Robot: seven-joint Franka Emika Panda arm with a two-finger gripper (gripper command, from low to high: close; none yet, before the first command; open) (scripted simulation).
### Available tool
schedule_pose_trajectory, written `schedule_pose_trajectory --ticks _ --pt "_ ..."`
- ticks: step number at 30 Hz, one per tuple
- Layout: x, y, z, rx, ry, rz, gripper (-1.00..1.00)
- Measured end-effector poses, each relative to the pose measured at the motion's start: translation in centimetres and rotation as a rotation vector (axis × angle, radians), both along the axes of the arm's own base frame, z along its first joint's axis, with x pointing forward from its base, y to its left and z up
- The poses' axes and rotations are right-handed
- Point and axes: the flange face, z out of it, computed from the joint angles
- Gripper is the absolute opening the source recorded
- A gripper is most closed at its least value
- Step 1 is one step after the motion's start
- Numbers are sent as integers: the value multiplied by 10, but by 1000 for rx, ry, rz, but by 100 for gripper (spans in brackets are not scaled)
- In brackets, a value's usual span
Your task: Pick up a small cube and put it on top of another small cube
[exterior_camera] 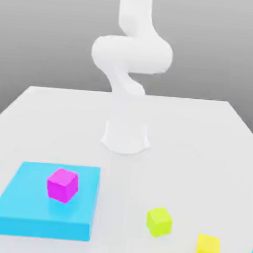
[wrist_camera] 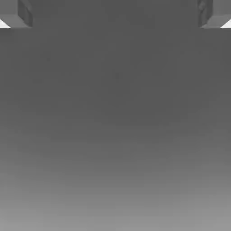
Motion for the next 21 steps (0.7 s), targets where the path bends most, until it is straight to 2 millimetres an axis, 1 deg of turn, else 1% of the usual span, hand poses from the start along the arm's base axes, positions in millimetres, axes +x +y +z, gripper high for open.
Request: schedule_pose_trajectory --ticks 2,5,8,11,13,16,18,21 --pt "26 13 -30 -10 56 -28 0" --pt "59 31 -77 -23 133 -63 0" --pt "85 48 -127 -31 207 -91 0" --pt "105 65 -179 -34 279 -114 0" --pt "114 76 -214 -32 326 -126 0" --pt "123 93 -268 -25 396 -142 0" --pt "125 107 -303 -17 442 -145 0" --pt "122 127 -354 2 512 -152 0"
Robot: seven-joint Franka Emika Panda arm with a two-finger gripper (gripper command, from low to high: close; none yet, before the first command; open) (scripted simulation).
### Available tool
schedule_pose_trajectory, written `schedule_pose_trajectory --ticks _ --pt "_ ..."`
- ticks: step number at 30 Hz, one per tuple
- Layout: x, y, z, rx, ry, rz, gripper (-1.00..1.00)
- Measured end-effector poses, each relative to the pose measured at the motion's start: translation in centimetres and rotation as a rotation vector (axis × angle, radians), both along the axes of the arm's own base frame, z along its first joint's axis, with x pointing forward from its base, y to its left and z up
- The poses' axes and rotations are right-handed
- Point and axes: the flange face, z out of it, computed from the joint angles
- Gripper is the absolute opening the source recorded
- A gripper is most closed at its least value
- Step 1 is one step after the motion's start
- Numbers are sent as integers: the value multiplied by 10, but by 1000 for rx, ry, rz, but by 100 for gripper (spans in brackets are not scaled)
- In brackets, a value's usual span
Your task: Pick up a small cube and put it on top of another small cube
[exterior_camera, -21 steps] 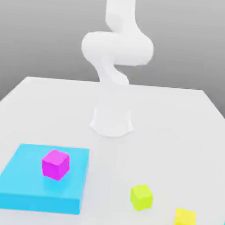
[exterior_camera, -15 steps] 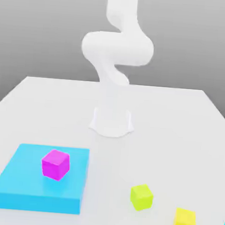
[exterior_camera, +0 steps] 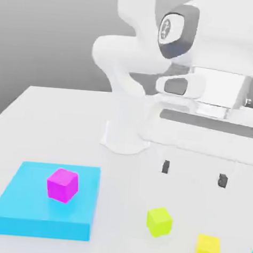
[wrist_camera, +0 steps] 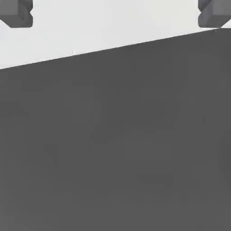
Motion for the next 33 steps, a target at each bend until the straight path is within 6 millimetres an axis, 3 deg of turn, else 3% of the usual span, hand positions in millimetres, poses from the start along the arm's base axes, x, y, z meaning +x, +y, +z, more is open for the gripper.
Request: schedule_pose_trajectory --ticks 8,12,13,20,25,33 --pt "-34 51 -120 96 183 -49 0" --pt "-38 58 -175 111 203 -57 0" --pt "-39 58 -189 111 204 -56 -100" --pt "-39 58 -191 112 203 -56 -100" --pt "-41 55 -133 115 204 -77 -100" --pt "-81 -4 -92 166 191 -431 -100"
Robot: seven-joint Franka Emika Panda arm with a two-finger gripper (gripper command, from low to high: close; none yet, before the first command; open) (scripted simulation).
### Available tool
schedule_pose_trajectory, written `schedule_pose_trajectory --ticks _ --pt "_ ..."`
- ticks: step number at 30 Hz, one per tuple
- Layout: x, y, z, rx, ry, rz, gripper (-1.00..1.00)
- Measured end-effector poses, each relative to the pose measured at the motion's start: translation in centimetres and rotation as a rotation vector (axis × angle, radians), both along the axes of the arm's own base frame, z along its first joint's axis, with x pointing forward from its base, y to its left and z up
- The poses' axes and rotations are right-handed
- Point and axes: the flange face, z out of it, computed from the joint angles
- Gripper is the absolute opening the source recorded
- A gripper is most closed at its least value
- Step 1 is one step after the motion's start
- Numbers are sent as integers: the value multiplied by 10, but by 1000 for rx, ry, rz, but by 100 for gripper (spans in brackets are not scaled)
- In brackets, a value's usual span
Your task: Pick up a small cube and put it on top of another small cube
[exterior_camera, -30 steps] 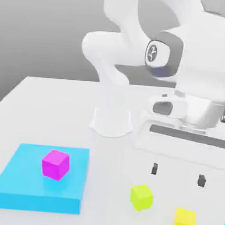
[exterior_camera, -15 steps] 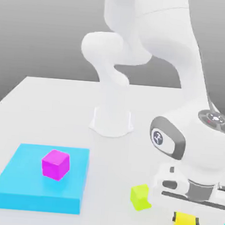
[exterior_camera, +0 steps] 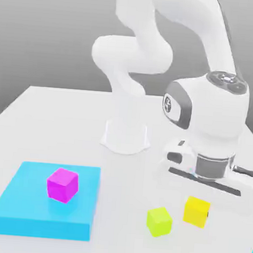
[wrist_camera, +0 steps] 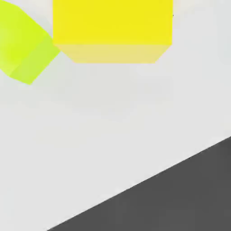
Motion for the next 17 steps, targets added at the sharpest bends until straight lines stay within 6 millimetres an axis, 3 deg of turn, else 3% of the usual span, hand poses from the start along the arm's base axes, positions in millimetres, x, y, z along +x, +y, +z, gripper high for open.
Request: schedule_pose_trajectory --ticks 5,15,16,17 --pt "-27 -41 4 -18 -3 -226 -100" --pt "-30 -41 -53 -21 -6 -241 -100" --pt "-31 -41 -58 -20 -4 -241 100" --pt "-31 -41 -58 -20 -4 -241 100"
